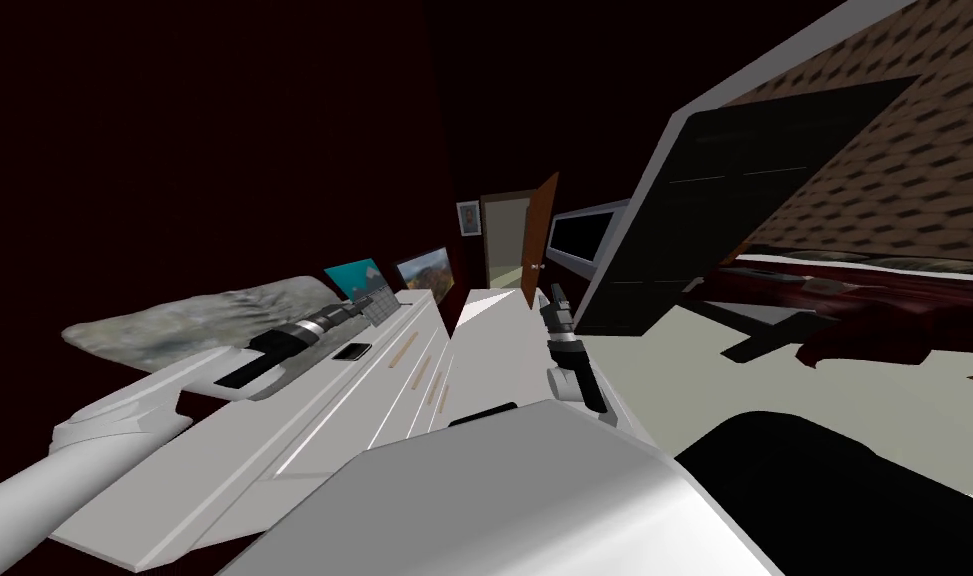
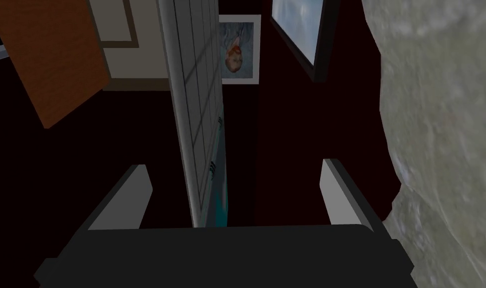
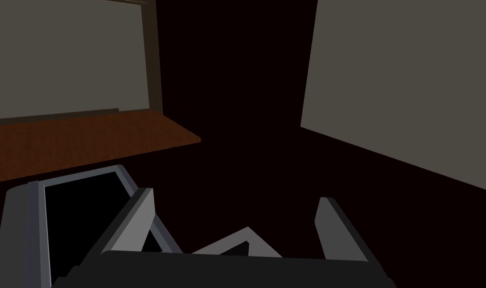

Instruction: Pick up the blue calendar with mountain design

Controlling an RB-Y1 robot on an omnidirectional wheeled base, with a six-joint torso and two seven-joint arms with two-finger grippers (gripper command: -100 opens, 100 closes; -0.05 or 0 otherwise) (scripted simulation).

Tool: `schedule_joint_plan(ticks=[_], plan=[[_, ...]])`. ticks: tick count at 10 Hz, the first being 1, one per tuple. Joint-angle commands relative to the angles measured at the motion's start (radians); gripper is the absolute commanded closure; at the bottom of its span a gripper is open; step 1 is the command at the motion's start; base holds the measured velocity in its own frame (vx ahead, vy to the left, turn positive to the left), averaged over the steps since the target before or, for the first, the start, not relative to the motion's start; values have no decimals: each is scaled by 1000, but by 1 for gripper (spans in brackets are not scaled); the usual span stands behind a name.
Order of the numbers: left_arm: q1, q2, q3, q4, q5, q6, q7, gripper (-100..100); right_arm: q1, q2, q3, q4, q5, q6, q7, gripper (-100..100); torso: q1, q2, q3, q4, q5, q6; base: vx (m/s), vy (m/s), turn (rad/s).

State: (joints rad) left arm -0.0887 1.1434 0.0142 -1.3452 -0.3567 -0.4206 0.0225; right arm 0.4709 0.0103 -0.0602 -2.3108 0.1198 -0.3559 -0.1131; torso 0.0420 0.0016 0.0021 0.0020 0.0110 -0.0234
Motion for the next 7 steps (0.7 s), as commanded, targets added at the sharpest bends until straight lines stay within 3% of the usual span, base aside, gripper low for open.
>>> schedule_joint_plan(ticks=[1, 3, 5, 6, 7], plan=[[-50, -16, -50, 50, -33, -17, 16, -100, 0, 0, 0, 0, 0, 0, 0, 0, 0, 0, 0, 0, 0, 0, -115, 2, -153], [-112, -16, -92, 116, -33, -17, 16, -100, 0, 0, 0, 0, 0, 0, 0, 0, 1, 9, 5, 2, 0, 0, -121, -1, -66], [-165, -16, -92, 149, -33, -17, 16, -100, 0, 0, 0, 0, 0, 0, 0, 0, 2, 3, 2, 1, 0, 0, -3, 9, 9], [-204, -38, -143, 195, -68, -37, 29, -100, 0, 0, 0, 0, 0, 0, 0, 0, 2, 0, 0, 0, 0, 0, -105, 11, -165], [-235, -38, -169, 228, -68, -37, 29, -100, 0, 0, 0, 0, 0, 0, 0, 0, 1, 5, 3, 1, 1, 1, -153, 0, -120]])
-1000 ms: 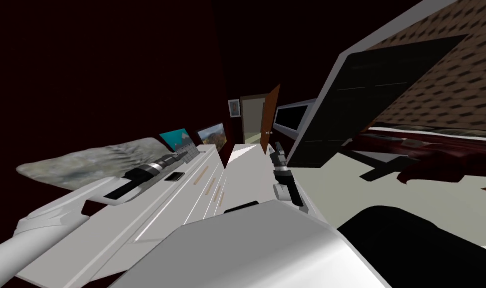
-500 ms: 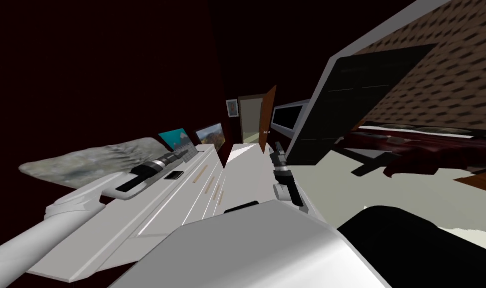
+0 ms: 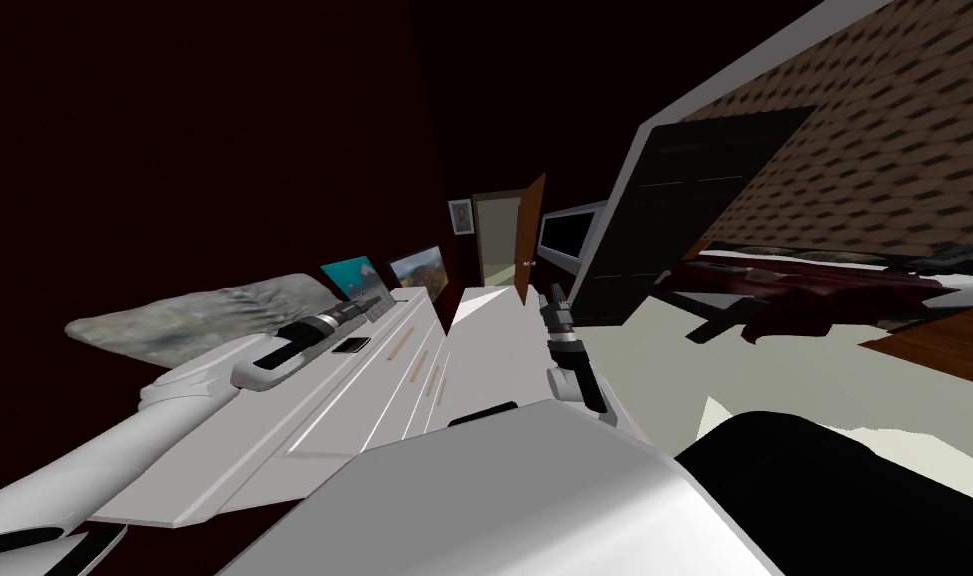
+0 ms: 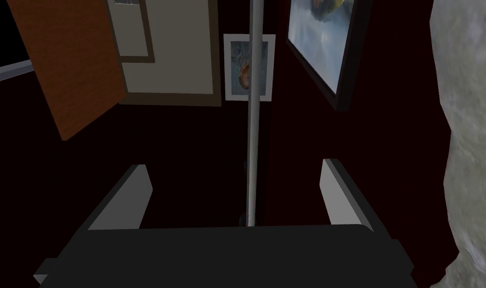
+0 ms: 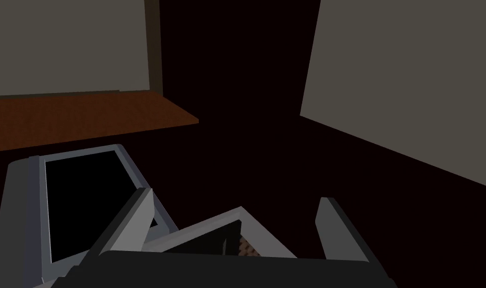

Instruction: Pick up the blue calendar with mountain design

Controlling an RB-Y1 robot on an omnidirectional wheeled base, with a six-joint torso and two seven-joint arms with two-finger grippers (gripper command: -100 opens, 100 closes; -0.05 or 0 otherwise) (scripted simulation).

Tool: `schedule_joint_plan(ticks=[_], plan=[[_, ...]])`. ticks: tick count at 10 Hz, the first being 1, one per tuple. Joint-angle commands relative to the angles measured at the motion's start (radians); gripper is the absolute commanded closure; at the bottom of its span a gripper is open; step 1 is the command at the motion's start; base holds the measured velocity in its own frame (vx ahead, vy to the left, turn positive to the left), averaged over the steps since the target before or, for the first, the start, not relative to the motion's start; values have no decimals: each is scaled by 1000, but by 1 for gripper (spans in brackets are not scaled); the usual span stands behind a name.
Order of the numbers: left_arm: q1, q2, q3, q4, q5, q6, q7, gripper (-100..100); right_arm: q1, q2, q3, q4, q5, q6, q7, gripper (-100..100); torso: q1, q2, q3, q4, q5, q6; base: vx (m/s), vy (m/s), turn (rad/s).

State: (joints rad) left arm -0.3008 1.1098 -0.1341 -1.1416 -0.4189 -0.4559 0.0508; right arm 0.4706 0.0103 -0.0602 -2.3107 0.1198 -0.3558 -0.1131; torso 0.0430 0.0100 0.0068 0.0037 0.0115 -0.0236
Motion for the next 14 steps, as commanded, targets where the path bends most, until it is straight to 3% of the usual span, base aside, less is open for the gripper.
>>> schedule_joint_plan(ticks=[1, 3, 4, 6, 9, 10, 11, 14], plan=[[-50, -5, -36, 50, -6, -2, 1, -100, 0, 0, 0, 0, 0, 0, 0, 0, 0, 0, 0, 0, 0, 0, -80, -5, -4], [-107, -5, -36, 91, -6, -2, 1, -100, 0, 0, 0, 0, 0, 0, 0, 0, 0, -6, -3, -1, 0, 0, -2, 1, 9], [-141, -26, -84, 135, -40, -22, 14, -100, 0, 0, 0, 0, 0, 0, 0, 0, 0, -8, -4, -2, 0, 0, -123, -9, -176], [-187, -26, -129, 171, -40, -22, 14, -100, 0, 0, 0, 0, 0, 0, 0, 0, -1, -2, -2, -1, 0, 2, -107, 4, -55], [-261, -26, -129, 236, -40, -22, 14, -100, 0, 0, 0, 0, 0, 0, 0, 0, -1, -11, -7, -3, 0, 2, 0, -1, 4], [-296, -48, -178, 276, -75, -42, 26, -100, 0, 0, 0, 0, 0, 0, 0, 0, -1, -12, -8, -4, 0, 2, -113, -1, -162], [-334, -48, -210, 308, -75, -42, 26, -100, 0, 0, 0, 0, 0, 0, 0, 0, -1, -7, -5, -3, 0, 3, -152, -1, -121], [-413, -48, -222, 376, -75, -42, 26, -100, 0, 0, 0, 0, 0, 0, 0, 0, -2, -10, -7, -3, 0, 3, -31, -5, 6]])
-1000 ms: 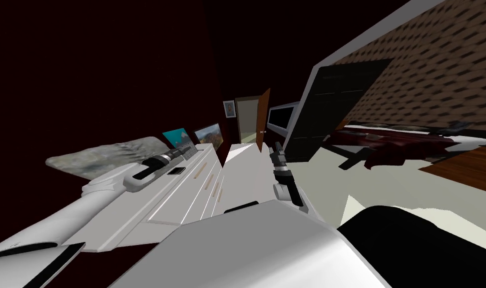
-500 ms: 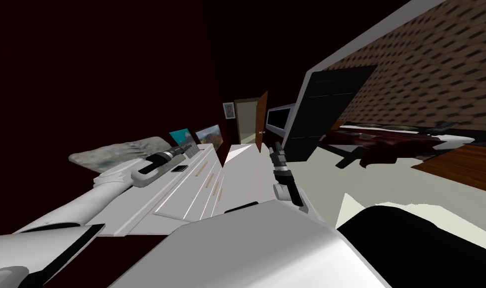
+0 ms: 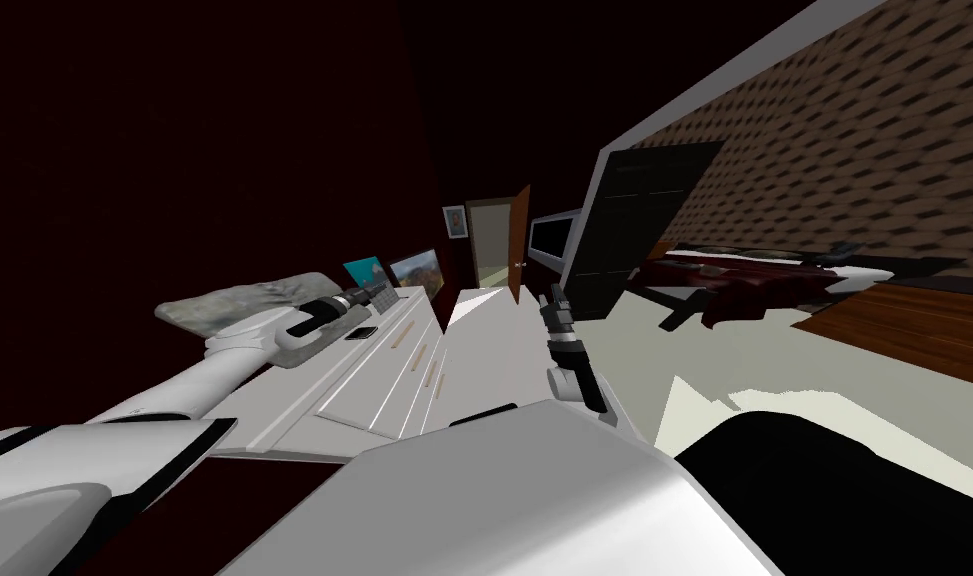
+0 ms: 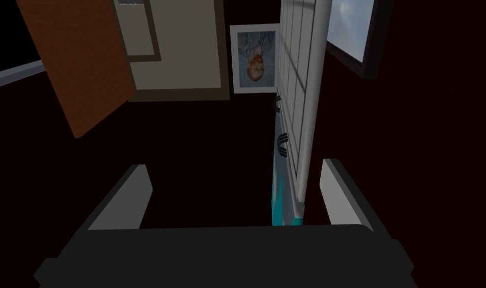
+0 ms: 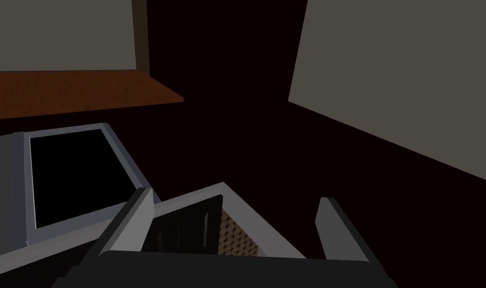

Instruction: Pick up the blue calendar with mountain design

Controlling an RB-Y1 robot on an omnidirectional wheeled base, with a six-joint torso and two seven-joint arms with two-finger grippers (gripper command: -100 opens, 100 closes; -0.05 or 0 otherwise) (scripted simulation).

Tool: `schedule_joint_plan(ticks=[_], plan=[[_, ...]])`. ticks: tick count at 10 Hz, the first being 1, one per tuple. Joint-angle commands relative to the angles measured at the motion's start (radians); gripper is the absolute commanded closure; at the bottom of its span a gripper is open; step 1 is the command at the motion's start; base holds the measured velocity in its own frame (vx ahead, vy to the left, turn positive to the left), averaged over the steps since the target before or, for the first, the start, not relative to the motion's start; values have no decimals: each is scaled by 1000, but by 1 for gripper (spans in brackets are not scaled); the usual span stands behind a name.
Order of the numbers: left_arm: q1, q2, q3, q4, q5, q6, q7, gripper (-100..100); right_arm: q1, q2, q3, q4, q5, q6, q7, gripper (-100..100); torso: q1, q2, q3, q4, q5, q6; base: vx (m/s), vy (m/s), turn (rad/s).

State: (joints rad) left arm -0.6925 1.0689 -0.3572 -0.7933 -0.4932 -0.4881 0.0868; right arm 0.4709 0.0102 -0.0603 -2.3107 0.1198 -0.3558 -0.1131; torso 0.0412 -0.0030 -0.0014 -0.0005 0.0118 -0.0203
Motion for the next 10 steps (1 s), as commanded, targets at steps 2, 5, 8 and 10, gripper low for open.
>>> schedule_joint_plan(ticks=[2, 5, 8, 10], plan=[[-65, -29, -50, 68, -35, -30, 3, -100, 0, 0, 0, 0, 0, 0, 0, 0, 0, -1, -1, 0, 0, 0, -42, -7, -93], [-171, -29, -91, 172, -35, -30, 3, -100, 0, 0, 0, 0, 0, 0, 0, 0, -2, 4, 2, -1, 0, 2, -85, 1, -32], [-163, -27, -89, 158, -34, -22, 6, 100, 0, 0, 0, 0, 0, 0, 0, 0, -2, -1, -2, -2, 1, 2, -2, -1, 2], [-164, -25, -89, 159, -34, -21, 5, 100, 0, 0, 0, 0, 0, 0, 0, 0, -3, -2, -2, -3, 1, 3, 1, 2, 7]])
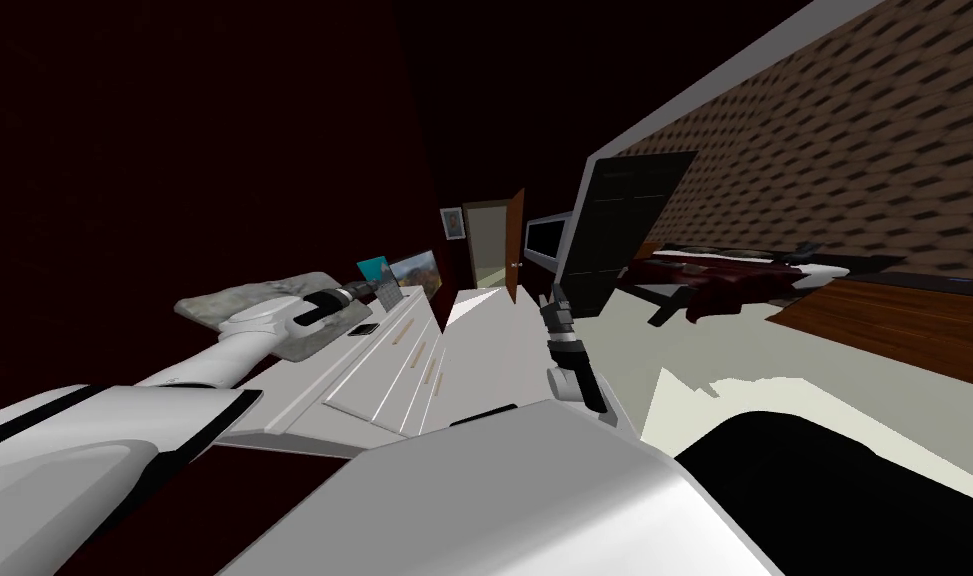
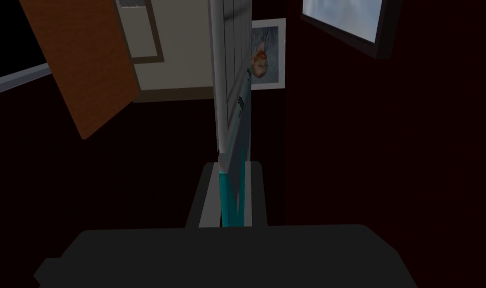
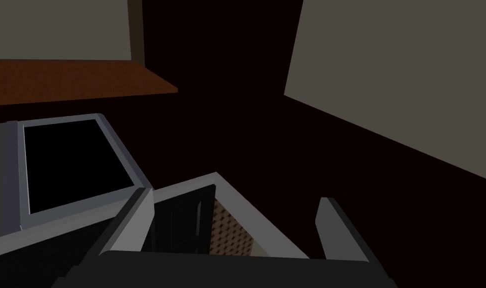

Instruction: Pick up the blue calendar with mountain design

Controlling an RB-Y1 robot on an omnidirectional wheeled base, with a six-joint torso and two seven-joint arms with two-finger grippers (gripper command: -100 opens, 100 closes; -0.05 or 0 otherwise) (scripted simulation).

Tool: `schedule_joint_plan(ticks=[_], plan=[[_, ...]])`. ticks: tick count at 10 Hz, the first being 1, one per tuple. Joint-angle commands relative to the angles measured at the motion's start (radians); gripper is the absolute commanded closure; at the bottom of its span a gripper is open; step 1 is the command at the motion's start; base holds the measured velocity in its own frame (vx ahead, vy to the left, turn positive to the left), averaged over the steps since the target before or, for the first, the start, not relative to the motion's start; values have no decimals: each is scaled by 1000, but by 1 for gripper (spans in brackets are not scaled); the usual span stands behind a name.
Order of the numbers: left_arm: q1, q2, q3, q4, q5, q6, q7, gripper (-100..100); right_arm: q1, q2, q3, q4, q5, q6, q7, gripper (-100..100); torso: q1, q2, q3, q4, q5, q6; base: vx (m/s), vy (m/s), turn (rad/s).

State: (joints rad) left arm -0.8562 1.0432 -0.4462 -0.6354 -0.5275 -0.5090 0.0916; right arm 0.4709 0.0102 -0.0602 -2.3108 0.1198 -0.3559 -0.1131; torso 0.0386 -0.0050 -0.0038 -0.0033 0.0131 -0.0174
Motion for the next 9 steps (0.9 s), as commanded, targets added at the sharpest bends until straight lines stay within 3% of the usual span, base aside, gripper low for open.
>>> schedule_joint_plan(ticks=[1, 2, 3, 4, 6, 7, 8, 9], plan=[[0, 0, 0, 0, 0, 0, 0, 100, 0, 0, 0, 0, 0, 0, 0, 0, 0, 0, 0, 0, 0, 0, 0, 0, 0], [0, 0, 0, 0, 0, 0, 0, 100, 0, 0, 0, 0, 0, 0, 0, 0, 0, 0, 0, 0, 0, 0, 0, 0, 0], [0, 0, 0, 0, 0, 0, -1, 0, 0, 0, 0, 0, 0, 0, 0, 0, 0, 0, 0, 0, 0, 0, 0, 0, 0], [50, 18, 50, -50, 34, 11, -14, 100, 0, 0, 0, 0, 0, 0, 0, 0, 0, 0, 0, 0, 0, 0, 135, 8, 175], [107, 18, 90, -105, 34, 11, -14, 100, 0, 0, 0, 0, 0, 0, 0, 0, 3, -9, -4, -1, 1, -1, 135, 2, 66], [140, 18, 90, -125, 34, 11, -14, 100, 0, 0, 0, 0, 0, 0, 0, 0, 2, -7, -4, -2, 1, 2, 16, 6, -36], [183, 40, 140, -184, 68, 31, -27, 100, 0, 0, 0, 0, 0, 0, 0, 0, 2, -3, -2, -1, 2, 1, 102, -8, 167], [214, 40, 165, -217, 68, 31, -27, 100, 0, 0, 0, 0, 0, 0, 0, 0, 3, -5, -2, 0, 1, -3, 147, 4, 135]])
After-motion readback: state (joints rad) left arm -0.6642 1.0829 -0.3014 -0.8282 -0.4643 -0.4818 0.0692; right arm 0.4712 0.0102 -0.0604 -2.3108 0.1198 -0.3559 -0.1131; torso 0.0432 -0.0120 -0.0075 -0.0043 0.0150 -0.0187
